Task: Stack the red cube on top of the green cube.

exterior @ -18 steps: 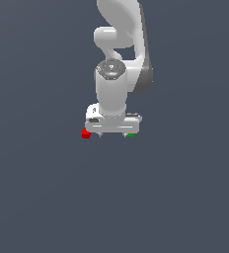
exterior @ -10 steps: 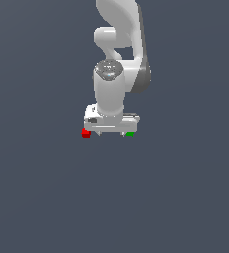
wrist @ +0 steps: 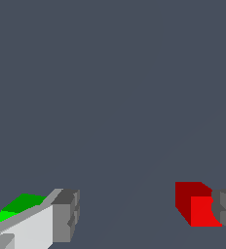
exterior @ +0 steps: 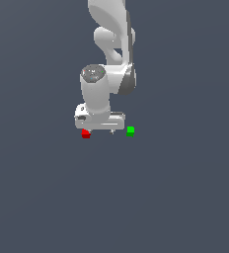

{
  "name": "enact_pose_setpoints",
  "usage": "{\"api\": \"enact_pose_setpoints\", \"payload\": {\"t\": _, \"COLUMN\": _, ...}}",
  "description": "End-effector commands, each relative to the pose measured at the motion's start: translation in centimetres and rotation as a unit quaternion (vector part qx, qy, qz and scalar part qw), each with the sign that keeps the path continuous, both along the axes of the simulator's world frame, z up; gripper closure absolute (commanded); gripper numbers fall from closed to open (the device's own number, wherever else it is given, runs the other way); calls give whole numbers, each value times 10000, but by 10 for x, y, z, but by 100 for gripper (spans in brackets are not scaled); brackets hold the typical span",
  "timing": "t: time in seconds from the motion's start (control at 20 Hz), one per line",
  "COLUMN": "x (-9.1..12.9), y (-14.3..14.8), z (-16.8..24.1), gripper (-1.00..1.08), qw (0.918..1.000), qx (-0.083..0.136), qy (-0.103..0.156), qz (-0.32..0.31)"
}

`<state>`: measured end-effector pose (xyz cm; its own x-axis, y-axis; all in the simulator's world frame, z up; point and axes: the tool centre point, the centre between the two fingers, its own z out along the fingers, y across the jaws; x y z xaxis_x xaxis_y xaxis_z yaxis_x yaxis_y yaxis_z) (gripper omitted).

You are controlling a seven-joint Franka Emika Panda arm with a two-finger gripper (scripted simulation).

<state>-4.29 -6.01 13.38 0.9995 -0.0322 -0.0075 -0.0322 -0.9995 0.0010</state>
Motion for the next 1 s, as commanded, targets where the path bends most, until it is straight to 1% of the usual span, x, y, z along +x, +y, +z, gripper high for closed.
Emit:
{"api": "enact_pose_setpoints", "payload": {"t": 0.0, "x": -15, "y": -19, "z": -12, "gripper": -92, "qw": 10000, "qx": -2, "qy": -6, "qz": -9}}
{"api": "enact_pose_setpoints", "payload": {"t": 0.3, "x": -47, "y": -62, "z": -40, "gripper": -92, "qw": 10000, "qx": -3, "qy": -23, "qz": -16}}
{"api": "enact_pose_setpoints", "payload": {"t": 0.5, "x": -61, "y": -83, "z": -53, "gripper": -92, "qw": 10000, "qx": -3, "qy": -30, "qz": -18}}
{"api": "enact_pose_setpoints", "payload": {"t": 0.7, "x": -69, "y": -95, "z": -61, "gripper": -92, "qw": 10000, "qx": -1, "qy": -36, "qz": -20}}
{"api": "enact_pose_setpoints", "payload": {"t": 0.95, "x": -70, "y": -98, "z": -63, "gripper": -92, "qw": 10000, "qx": 2, "qy": -32, "qz": -27}}
